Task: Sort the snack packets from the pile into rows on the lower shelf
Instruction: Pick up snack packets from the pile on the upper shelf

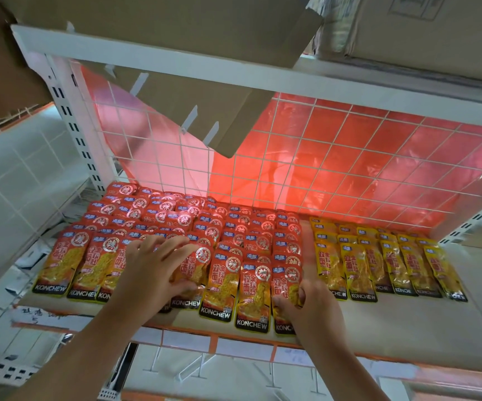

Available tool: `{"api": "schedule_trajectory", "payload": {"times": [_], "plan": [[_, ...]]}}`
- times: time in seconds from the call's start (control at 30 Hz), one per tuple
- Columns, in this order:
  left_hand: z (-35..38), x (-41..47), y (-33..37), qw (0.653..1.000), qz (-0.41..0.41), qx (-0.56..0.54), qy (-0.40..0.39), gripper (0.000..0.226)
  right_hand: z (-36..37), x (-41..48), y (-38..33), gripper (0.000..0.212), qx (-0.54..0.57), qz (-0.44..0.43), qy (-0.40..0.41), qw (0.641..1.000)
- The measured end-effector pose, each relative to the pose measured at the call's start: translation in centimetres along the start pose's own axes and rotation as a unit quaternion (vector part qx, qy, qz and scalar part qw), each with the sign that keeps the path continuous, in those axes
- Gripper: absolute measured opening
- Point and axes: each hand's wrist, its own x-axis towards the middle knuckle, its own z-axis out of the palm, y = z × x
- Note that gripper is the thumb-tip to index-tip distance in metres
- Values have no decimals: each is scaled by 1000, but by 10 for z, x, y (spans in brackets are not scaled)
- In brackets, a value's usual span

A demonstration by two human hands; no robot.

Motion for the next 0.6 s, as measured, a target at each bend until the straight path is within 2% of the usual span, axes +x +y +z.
{"api": "schedule_trajectory", "payload": {"times": [0.1,0.33,0.53,0.6], "plan": [[5,-2,-1,1000,0,4,8,73,2,0,4,101,-31,0,7,1000],[6,-3,0,1000,-11,-1,-11,75,4,-1,9,59,-28,10,16,999],[0,-4,2,1000,-6,-3,-17,74,4,-2,10,58,-14,-3,12,1000],[-1,-6,2,1000,-6,-5,-17,73,4,-3,8,71,-12,2,12,1000]]}}
